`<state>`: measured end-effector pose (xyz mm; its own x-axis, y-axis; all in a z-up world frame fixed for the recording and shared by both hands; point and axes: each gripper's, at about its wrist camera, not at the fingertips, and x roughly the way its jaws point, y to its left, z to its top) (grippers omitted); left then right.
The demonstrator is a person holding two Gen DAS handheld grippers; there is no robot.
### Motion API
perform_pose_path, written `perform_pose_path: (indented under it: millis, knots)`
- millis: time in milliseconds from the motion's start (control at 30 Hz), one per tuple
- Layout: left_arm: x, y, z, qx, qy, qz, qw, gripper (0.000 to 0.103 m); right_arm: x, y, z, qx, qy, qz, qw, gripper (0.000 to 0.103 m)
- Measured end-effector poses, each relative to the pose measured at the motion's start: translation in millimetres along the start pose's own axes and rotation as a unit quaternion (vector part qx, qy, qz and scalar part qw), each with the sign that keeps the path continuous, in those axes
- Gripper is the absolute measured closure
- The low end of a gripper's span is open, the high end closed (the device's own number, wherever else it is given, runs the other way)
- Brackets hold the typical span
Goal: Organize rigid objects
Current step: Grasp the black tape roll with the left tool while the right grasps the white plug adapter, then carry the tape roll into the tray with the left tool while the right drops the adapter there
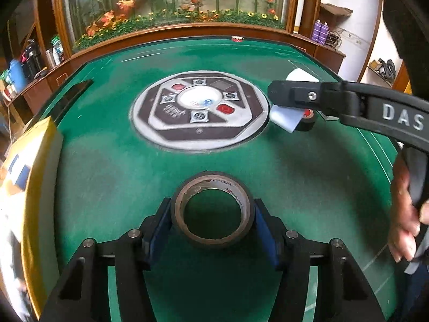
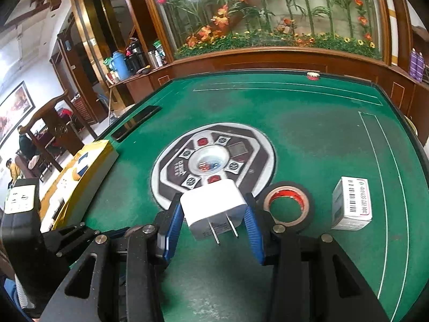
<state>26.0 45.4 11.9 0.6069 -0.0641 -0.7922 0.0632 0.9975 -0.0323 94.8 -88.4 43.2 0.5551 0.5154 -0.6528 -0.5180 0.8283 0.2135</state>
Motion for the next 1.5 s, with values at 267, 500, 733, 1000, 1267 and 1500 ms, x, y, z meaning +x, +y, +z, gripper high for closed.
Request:
perform_pose_path:
  millis: [267, 500, 733, 1000, 1267, 1500]
  knots:
    - [-28, 24, -12, -0.031, -0.021, 0.0, 0.9993, 0.041, 7, 21, -9, -0.021, 0.016, 0.02, 0.999, 0.06]
    - [-62, 43, -12, -0.053, -0.059, -0.011, 0.9968, 0.041, 6, 29, -14, -0.026, 0.015, 0.029, 0.999, 0.06]
    - [-95, 73, -20, -0.081, -0.093, 0.001, 0.9924, 0.04, 1, 49, -17, -0.031, 0.009, 0.05, 0.998, 0.06]
    - [-122, 146, -49, -0.155, -0.11, 0.053, 0.9802, 0.04, -10, 116, -26, -0.064, 0.011, 0.129, 0.99, 0.06]
    - [-123, 210, -83, -0.223, -0.103, 0.108, 0.9633, 0.04, -10, 190, -39, -0.106, 0.034, 0.201, 0.973, 0.06]
    - [-115, 231, -105, -0.245, -0.088, 0.121, 0.9578, 0.04, -2, 241, -51, -0.147, 0.057, 0.232, 0.96, 0.06]
